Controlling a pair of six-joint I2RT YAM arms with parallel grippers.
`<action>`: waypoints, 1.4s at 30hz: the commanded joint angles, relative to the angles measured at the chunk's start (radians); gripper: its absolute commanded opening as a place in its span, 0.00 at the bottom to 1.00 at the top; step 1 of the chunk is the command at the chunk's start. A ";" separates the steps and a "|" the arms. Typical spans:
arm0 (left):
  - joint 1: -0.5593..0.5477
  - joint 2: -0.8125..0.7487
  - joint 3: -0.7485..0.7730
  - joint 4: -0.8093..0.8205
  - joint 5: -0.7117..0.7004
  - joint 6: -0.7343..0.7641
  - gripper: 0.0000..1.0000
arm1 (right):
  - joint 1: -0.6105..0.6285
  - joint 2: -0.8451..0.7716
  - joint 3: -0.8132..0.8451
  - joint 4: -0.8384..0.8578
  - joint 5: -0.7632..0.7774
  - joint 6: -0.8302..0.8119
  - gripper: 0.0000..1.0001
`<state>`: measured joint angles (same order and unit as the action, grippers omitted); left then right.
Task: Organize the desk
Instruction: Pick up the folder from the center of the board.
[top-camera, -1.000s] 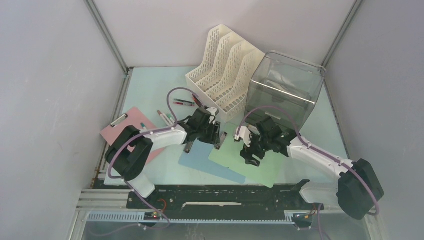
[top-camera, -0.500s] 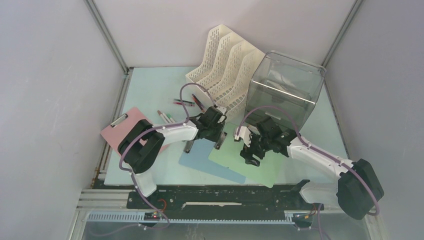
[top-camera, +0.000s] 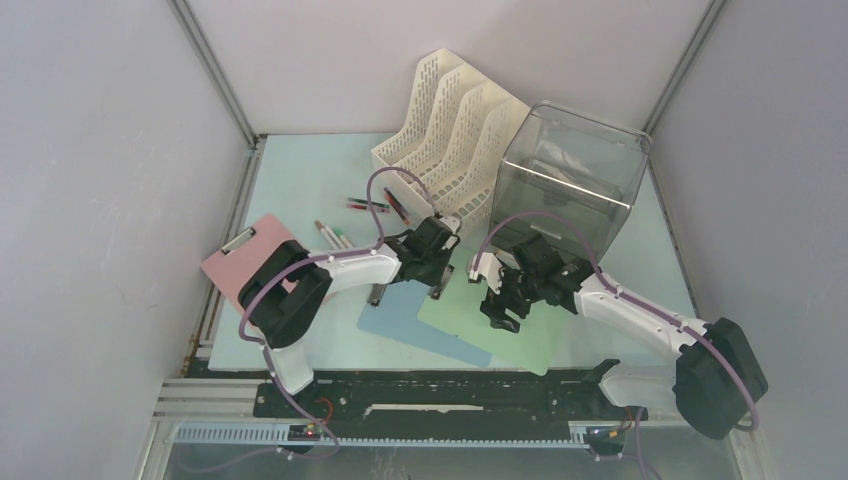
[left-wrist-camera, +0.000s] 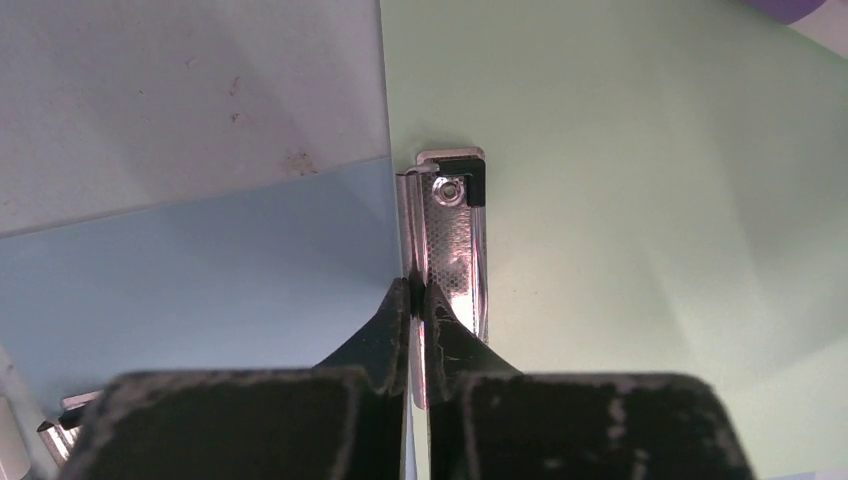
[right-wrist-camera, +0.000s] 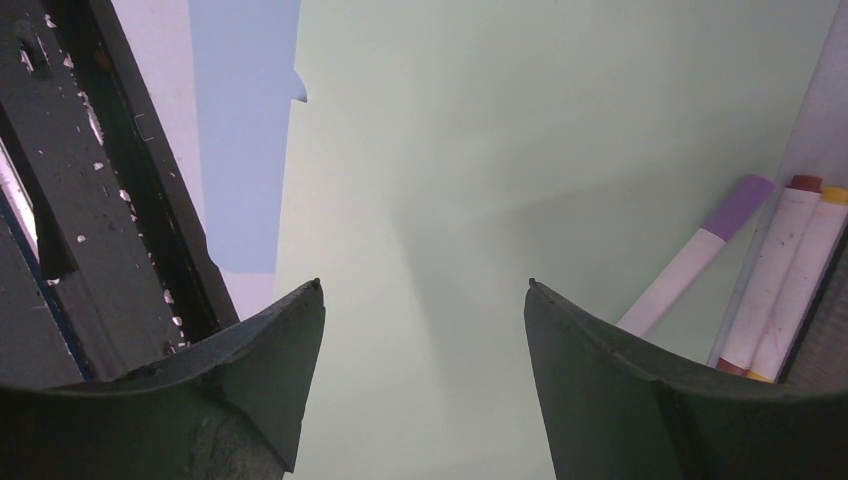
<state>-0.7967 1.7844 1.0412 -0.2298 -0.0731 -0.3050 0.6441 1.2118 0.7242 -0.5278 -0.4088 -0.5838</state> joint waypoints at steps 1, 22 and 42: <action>-0.010 0.016 0.007 -0.053 -0.019 0.005 0.01 | 0.008 -0.024 0.009 0.009 -0.005 0.012 0.81; -0.018 -0.198 -0.056 -0.048 -0.064 -0.028 0.00 | 0.012 -0.055 0.028 0.015 -0.095 0.038 0.83; 0.005 -0.218 -0.077 -0.082 0.007 -0.065 0.32 | 0.525 0.069 0.046 0.240 0.358 0.099 0.89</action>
<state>-0.7967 1.5917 0.9634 -0.3359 -0.0795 -0.3756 1.1481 1.2640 0.7498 -0.3153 -0.1745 -0.5434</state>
